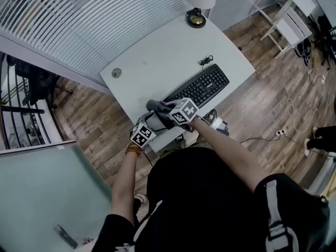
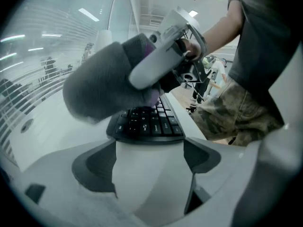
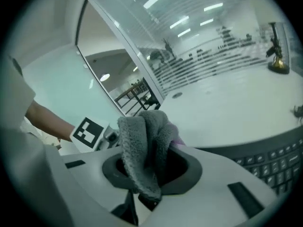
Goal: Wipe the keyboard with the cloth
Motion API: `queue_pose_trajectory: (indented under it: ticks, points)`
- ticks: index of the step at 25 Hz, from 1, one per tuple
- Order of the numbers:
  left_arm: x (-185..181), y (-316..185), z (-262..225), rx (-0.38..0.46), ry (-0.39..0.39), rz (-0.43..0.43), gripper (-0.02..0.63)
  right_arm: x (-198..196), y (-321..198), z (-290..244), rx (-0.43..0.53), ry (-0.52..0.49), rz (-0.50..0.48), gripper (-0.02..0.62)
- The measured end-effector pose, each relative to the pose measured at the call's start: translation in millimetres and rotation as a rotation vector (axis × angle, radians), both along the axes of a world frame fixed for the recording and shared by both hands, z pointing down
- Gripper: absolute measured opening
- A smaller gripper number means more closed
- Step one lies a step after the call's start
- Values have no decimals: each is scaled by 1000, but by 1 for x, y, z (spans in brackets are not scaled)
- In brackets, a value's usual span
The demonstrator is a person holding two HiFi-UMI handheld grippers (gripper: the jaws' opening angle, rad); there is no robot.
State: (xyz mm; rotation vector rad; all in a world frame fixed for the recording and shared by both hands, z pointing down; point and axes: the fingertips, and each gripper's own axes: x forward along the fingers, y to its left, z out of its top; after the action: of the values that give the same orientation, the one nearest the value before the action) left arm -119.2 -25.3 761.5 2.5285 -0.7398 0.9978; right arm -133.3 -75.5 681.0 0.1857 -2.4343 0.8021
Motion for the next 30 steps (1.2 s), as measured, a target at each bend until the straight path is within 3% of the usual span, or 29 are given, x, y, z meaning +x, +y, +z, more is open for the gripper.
queue_pose_trajectory:
  ticks: [2,6,12,15,19,24,30]
  points:
    - [-5,-5,-23,18,57,-50,440,10,-21,-38,86,-102,59,91]
    - [-16,-41,-101,193,248,-250,440,45,-67,-122,268,-282,218,92]
    - [-27,-82,-225,502,437,-495,424,81,-87,-206,589,-342,365,98]
    - [-21,-82,-262,599,459,-546,238,87,-73,-227,688,-342,416,100]
    - [-11,-80,-283,672,419,-562,126,90,-54,-236,742,-340,455,97]
    - [-7,-73,-294,730,359,-584,59,79,-35,-237,768,-313,454,89]
    - [-1,-64,-287,725,339,-584,54,69,-14,-226,748,-318,422,89]
